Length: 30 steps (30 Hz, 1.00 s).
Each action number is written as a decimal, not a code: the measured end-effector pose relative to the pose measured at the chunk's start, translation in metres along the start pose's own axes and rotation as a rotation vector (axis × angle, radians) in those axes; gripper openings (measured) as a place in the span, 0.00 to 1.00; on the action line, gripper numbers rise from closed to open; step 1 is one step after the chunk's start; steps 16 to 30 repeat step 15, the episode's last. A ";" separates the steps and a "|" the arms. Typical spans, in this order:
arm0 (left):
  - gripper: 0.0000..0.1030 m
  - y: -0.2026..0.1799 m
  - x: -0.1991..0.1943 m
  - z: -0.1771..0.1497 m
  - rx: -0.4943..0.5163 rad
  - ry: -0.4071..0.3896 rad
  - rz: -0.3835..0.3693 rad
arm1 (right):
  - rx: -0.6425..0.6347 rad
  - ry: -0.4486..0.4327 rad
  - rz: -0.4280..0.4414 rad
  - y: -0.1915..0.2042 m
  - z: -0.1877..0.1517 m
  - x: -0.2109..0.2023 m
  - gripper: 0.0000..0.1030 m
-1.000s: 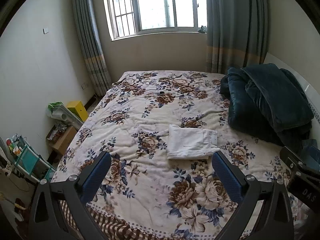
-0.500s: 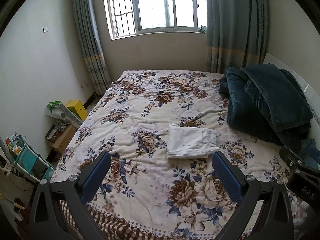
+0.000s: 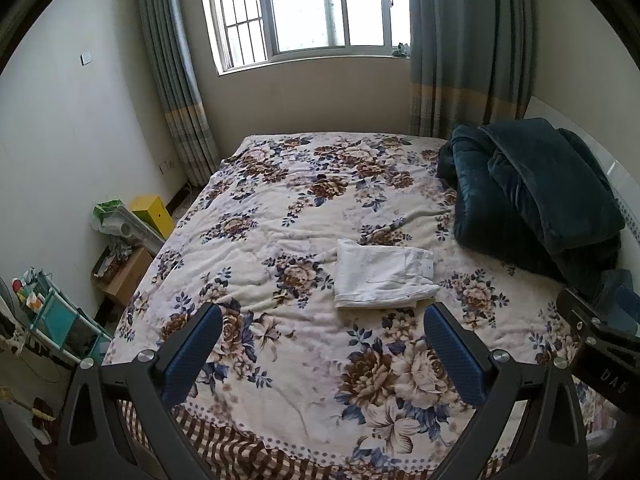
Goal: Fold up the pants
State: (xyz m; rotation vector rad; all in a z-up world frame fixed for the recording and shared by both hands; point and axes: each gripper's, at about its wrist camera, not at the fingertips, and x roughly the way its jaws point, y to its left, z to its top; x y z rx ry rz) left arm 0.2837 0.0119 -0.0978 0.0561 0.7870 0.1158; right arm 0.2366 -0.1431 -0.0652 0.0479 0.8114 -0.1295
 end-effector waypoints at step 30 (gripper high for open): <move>1.00 -0.002 -0.003 0.004 0.004 -0.014 -0.004 | 0.006 -0.008 -0.001 0.000 -0.004 -0.010 0.99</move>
